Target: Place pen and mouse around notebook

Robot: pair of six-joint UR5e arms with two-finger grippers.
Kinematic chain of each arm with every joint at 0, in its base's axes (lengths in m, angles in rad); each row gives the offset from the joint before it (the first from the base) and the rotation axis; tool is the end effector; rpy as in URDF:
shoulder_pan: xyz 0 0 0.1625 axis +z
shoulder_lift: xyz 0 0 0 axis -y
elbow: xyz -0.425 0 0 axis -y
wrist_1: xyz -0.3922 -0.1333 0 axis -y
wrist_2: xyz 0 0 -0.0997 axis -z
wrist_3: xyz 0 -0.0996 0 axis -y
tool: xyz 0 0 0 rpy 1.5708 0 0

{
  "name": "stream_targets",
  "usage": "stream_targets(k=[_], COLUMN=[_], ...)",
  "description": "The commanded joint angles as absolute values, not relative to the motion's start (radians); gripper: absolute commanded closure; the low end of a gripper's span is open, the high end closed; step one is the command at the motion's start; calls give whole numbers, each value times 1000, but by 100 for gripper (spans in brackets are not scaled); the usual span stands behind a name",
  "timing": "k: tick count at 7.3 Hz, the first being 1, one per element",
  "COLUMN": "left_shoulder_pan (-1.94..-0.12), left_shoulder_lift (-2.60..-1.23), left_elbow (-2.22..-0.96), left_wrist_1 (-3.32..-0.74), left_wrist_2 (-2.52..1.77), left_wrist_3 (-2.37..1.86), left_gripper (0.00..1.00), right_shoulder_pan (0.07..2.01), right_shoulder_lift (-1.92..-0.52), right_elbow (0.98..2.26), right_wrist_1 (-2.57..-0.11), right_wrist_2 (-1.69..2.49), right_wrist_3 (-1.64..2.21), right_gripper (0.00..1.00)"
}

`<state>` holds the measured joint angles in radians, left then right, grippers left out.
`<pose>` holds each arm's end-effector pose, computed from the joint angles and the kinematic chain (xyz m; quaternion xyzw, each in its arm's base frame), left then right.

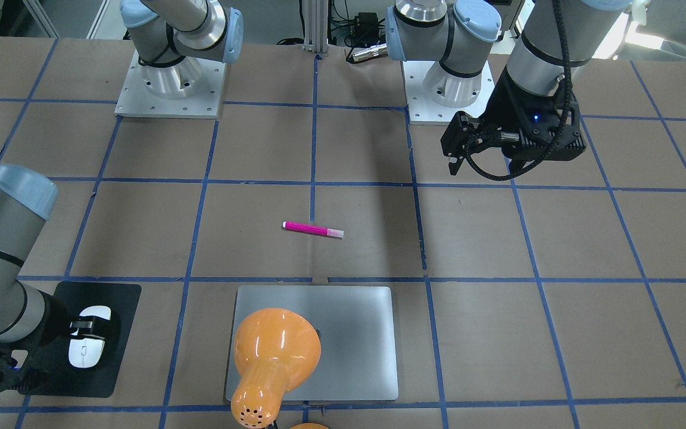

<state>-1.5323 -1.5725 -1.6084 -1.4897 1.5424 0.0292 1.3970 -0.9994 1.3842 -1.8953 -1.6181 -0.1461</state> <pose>-0.1169 -0.5013 0.4768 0.0044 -0.9997 0.0214 0.0135 0.0079 -0.6988 0.2675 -0.0131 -0.9992 -0.0335 0.0185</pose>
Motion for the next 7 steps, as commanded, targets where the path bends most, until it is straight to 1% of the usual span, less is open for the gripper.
stream_targets(k=[1, 3, 4, 5, 7], left_shoulder_pan=[-1532, -1543, -1543, -1543, -1543], left_shoulder_lift=[-1577, -1577, -1578, -1577, -1574], left_elbow=[-1583, -1566, -1568, -1577, -1577], left_wrist_1=[-1514, -1572, -1572, -1572, -1572], left_wrist_2=[1542, 1548, 1546, 1546, 1548], left_wrist_3=[22, -14, -14, -14, -14], left_gripper=[0, 0, 0, 0, 0], right_shoulder_pan=[1489, 1627, 1647, 1632, 1617], right_shoulder_lift=[-1138, -1259, -1331, -1363, -1380], right_elbow=[1344, 1350, 1353, 1353, 1362], right_wrist_1=[-1784, -1677, -1545, -1502, -1464], right_wrist_2=[-1618, -1618, -1618, -1618, -1625], right_wrist_3=[-140, -33, 77, 83, 75], right_gripper=[0, 0, 0, 0, 0])
